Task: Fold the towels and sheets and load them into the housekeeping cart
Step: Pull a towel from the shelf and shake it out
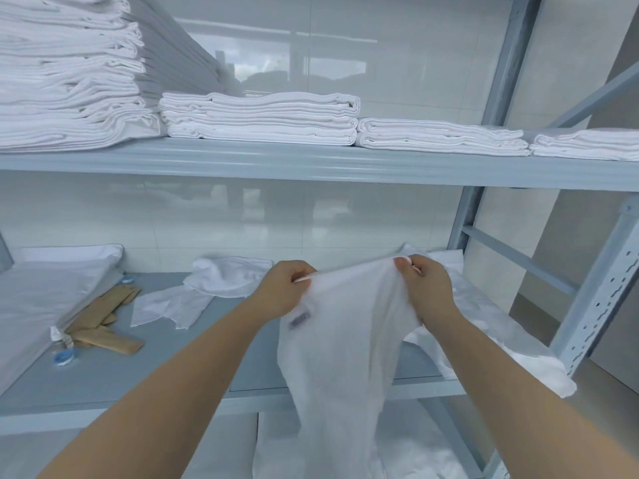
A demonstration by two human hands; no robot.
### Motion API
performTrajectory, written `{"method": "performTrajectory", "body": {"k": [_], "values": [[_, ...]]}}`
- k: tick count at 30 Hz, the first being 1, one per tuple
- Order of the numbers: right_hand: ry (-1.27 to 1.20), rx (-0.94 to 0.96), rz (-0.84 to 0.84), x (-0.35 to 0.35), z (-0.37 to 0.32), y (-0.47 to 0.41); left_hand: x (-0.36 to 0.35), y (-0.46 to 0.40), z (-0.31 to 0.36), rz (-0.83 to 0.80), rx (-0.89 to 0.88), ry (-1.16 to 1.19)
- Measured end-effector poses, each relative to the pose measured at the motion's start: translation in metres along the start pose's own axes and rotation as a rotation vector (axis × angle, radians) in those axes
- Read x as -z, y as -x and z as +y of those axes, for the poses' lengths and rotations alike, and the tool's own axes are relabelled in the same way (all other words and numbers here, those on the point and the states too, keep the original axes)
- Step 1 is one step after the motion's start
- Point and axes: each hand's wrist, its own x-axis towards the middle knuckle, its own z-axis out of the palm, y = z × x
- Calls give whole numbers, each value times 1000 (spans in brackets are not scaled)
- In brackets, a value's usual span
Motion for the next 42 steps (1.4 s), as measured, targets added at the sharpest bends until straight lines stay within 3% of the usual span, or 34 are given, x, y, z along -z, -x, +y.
{"method": "performTrajectory", "body": {"k": [7,11,16,21,25,28,31,35,42], "values": [[-16,-127,44,7,11,1,19,9,-24,76,104,89],[-126,-240,23,10,19,6,18,10,-22,167,175,339],[-323,-379,18,14,12,12,1,2,16,179,114,525],[-374,-289,-74,19,-5,18,-22,-8,45,143,94,497],[-748,-303,-303,19,-21,30,-30,-8,56,108,95,509],[-745,-220,-455,17,-23,36,-27,-4,58,90,89,540],[-534,-96,-329,6,-29,42,-23,1,58,54,93,562],[-568,-80,-157,-13,-41,44,-21,10,61,-25,71,541],[-455,-99,-126,-32,-54,46,-19,16,59,-35,107,498]]}}
